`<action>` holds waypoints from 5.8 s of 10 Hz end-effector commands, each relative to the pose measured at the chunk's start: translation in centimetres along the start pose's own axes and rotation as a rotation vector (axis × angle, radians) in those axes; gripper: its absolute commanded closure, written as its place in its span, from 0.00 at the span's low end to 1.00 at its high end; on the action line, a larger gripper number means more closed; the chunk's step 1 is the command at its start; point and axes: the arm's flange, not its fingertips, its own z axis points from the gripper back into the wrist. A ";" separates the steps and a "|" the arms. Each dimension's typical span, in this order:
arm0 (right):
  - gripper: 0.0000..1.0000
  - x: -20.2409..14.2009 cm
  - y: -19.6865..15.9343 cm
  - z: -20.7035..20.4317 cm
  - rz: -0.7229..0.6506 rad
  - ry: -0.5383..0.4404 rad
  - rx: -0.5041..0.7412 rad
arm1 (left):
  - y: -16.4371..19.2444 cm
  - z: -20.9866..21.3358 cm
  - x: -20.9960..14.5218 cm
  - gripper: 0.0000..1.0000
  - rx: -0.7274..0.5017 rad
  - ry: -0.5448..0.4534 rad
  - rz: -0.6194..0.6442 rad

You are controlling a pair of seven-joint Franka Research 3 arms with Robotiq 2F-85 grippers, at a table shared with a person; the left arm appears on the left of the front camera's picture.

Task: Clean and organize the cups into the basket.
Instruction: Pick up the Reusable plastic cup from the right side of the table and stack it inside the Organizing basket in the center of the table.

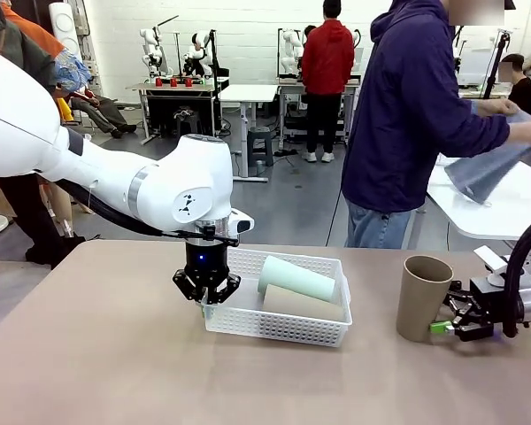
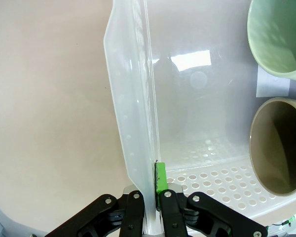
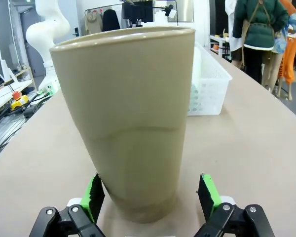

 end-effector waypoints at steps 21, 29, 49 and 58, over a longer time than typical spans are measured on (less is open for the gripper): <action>1.00 24.0 -2.5 -0.1 -0.049 0.049 -0.149 | -0.2 0.0 -0.1 1.00 0.001 0.001 -0.002; 1.00 25.1 -2.2 0.6 -0.035 0.061 -0.127 | -0.2 0.0 -0.1 1.00 0.001 0.001 -0.002; 0.20 25.0 -3.7 -26.3 0.062 0.970 0.206 | -0.2 0.0 -0.1 1.00 0.001 0.001 -0.002; 0.00 23.5 -4.4 -27.7 0.029 0.973 0.219 | -0.2 0.0 -0.1 1.00 0.001 0.001 -0.002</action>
